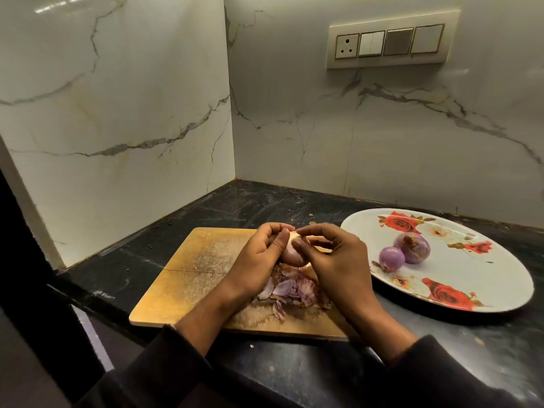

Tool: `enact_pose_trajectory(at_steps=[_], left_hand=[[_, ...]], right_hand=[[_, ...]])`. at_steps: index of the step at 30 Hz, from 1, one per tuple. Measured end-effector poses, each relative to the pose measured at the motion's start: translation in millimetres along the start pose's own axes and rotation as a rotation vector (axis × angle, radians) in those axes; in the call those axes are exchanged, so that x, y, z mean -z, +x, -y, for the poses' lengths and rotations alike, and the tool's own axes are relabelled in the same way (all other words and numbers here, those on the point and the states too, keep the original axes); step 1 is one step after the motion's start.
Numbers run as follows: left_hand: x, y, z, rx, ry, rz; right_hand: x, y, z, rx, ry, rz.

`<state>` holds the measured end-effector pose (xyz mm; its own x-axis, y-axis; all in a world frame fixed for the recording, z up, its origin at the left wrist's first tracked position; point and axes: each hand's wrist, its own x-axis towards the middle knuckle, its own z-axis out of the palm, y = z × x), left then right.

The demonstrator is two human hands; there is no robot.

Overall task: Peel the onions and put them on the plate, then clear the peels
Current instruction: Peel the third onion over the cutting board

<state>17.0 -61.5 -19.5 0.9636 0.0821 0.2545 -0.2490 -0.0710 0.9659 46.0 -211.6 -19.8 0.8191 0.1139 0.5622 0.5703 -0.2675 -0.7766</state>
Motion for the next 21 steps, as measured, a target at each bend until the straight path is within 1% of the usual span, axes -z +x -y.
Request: enact_pose_trajectory(at_steps=[2,5,7,9,14,17,21], left_hand=[[0,-1,-1,-0.015,0.014,0.033],[-1,-3,-1,-0.042,0.030,0.132],[-2,-2,-1,-0.063,0.075,0.124],[-2,-1,-1,-0.082,0.067,0.075],[2,0,1,-0.061,-0.047,0.057],[2,1,2,-0.058,-0.065,0.026],[1,1,1,-0.060,-0.041,-0.010]], right_hand=[[2,2,-3,-0.062,0.027,-0.052],[6,6,-10,-0.147,0.089,-0.121],[6,7,-16,-0.218,0.153,-0.125],[5,8,-17,-0.252,0.205,-0.095],[11,8,-8,-0.140,0.210,-0.029],[12,7,-9,-0.058,0.061,0.018],[14,6,-6,0.119,-0.139,0.000]])
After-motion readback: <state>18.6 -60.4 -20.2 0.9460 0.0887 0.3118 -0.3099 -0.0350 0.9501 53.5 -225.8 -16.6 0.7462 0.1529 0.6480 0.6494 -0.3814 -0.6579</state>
